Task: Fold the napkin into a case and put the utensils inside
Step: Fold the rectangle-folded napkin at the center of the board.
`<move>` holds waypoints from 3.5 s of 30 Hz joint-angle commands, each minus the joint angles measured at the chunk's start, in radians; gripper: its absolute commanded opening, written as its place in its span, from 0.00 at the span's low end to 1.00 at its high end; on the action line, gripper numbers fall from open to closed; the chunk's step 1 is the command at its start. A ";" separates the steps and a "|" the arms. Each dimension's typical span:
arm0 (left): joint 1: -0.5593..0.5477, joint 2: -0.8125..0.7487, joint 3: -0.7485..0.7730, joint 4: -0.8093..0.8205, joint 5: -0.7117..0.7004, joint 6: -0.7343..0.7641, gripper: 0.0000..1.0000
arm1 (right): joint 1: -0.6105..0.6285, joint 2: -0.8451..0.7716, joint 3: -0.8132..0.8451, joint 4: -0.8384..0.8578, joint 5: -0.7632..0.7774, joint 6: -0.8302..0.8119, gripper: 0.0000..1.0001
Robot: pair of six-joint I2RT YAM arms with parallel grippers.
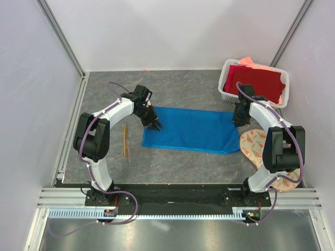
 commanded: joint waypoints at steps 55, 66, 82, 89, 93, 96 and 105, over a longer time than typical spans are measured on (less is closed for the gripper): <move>-0.046 -0.098 -0.226 0.099 0.012 0.017 0.30 | 0.323 -0.099 0.234 -0.119 -0.168 0.130 0.00; -0.045 -0.133 -0.312 0.104 -0.061 0.027 0.29 | 0.459 0.033 0.285 0.041 -0.311 0.415 0.00; -0.045 -0.116 -0.396 0.154 -0.095 0.032 0.26 | 0.595 0.228 0.349 0.208 -0.402 0.637 0.00; -0.046 -0.146 -0.419 0.162 -0.097 0.029 0.25 | 0.615 0.317 0.375 0.231 -0.437 0.643 0.00; -0.045 -0.152 -0.419 0.162 -0.095 0.024 0.25 | 0.627 0.354 0.386 0.243 -0.454 0.629 0.00; -0.045 -0.158 -0.422 0.165 -0.093 0.021 0.25 | 0.640 0.398 0.414 0.243 -0.465 0.614 0.00; -0.046 -0.164 -0.422 0.170 -0.087 0.012 0.25 | 0.655 0.487 0.475 0.248 -0.463 0.578 0.00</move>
